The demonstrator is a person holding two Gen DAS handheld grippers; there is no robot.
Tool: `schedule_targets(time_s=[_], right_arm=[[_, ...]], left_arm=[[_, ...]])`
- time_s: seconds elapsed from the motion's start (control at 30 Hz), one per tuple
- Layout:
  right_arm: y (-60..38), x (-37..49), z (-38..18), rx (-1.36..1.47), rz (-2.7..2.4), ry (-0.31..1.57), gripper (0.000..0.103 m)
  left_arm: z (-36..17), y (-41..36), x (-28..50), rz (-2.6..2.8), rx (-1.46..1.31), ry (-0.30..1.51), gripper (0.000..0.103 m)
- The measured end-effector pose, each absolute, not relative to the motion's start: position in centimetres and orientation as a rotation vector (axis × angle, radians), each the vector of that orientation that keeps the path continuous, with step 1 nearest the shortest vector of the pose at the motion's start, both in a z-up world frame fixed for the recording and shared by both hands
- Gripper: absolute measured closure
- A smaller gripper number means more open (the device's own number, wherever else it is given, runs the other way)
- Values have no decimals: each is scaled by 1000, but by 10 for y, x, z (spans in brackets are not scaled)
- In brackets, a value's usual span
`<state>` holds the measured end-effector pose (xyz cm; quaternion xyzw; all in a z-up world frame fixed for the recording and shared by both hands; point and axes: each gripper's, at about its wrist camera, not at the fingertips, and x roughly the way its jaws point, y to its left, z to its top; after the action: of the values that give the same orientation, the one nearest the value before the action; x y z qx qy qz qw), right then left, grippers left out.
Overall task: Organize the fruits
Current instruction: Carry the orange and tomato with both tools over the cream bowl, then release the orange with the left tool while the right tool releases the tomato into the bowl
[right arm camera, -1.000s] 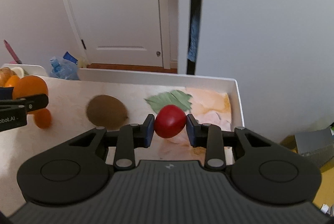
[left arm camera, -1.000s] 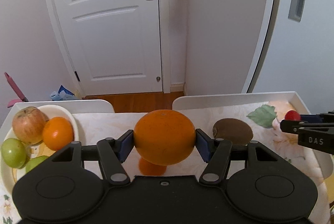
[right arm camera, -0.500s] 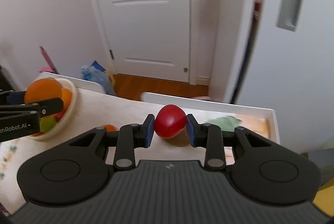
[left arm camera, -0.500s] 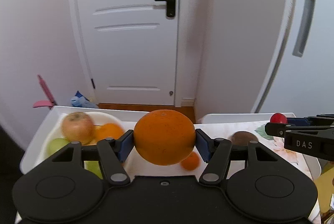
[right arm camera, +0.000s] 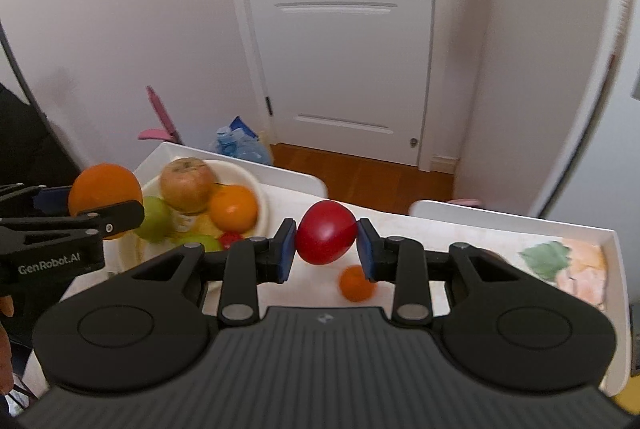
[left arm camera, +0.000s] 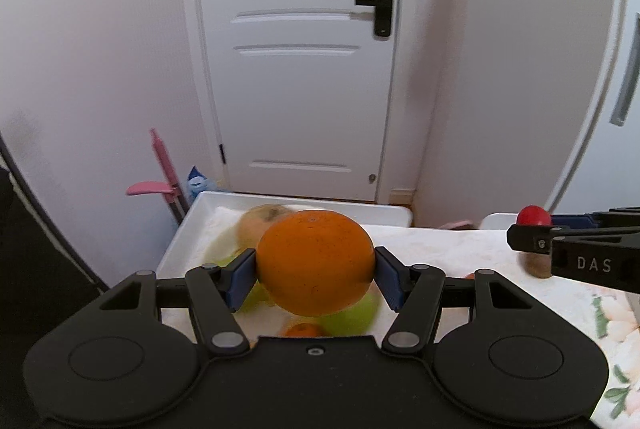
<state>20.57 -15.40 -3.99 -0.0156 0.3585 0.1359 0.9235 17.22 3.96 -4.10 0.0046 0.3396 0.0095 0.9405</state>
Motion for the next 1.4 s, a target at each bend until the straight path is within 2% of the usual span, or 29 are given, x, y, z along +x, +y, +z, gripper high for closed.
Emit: schedule_targets(time_s=[0.37,0.83,0.87,0.9,0.97,1.4], right_arm=[[-89,218,-63,-47,285,777,56],[-63,232,-86,-40,248,810,56],[-62,233,-86,-41,248,810,56],[-61,233,-85,-43,249,809,56],[-60,234,-83,-46,252,806,56],[-46,241,-67,-72,331,792,56]], left_arm=[[-78,99,184,14,1,769,37],[-114,107,200,-73,-11,843,35],[-113,108,200,-77,-25,834,33],[-111,110,199,-81,-37,819,21],[-103,112,197,-78,-50,784,5],[-81,116,176,-33,-12,755,4]])
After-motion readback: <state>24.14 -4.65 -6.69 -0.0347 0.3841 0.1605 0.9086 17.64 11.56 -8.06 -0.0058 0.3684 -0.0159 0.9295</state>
